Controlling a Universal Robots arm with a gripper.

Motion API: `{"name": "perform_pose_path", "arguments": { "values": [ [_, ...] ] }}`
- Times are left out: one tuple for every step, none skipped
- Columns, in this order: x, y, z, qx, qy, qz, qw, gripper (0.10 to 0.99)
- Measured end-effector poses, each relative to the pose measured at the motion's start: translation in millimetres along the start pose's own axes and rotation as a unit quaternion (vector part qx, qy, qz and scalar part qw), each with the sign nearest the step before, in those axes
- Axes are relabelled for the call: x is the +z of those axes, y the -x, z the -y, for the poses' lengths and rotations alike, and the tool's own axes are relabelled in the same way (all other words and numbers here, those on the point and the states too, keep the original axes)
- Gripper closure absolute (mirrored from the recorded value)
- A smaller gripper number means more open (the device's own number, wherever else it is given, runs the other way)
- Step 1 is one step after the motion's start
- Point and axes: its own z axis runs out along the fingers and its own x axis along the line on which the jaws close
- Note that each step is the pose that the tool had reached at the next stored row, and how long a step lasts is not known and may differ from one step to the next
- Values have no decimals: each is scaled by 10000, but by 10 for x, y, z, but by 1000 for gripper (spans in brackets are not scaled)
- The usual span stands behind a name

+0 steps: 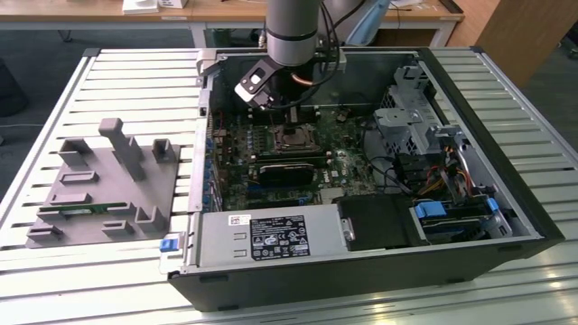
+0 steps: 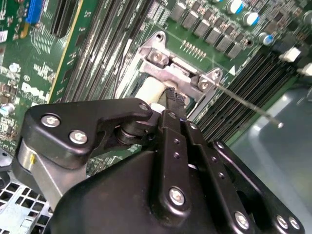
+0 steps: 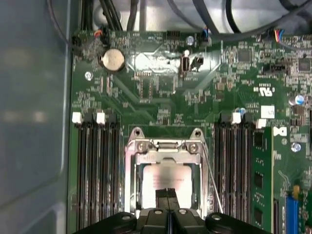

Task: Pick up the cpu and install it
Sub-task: 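Close the cpu cover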

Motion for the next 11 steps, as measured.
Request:
{"name": "perform_pose_path", "arguments": {
  "values": [
    [4,0,13,0,0,0,10000,980],
    [10,1,27,0,0,0,10000,980],
    [16,0,38,0,0,0,10000,980],
    [23,0,49,0,0,0,10000,980],
    [29,0,60,0,0,0,10000,980],
    [35,1,70,-1,0,0,10000,980],
    [40,1,81,0,0,0,10000,980],
    [47,1,92,0,0,0,10000,980],
    [55,0,99,0,0,0,10000,980],
    [65,0,106,0,0,0,10000,980],
    [75,1,110,0,0,0,10000,980]
  ]
}}
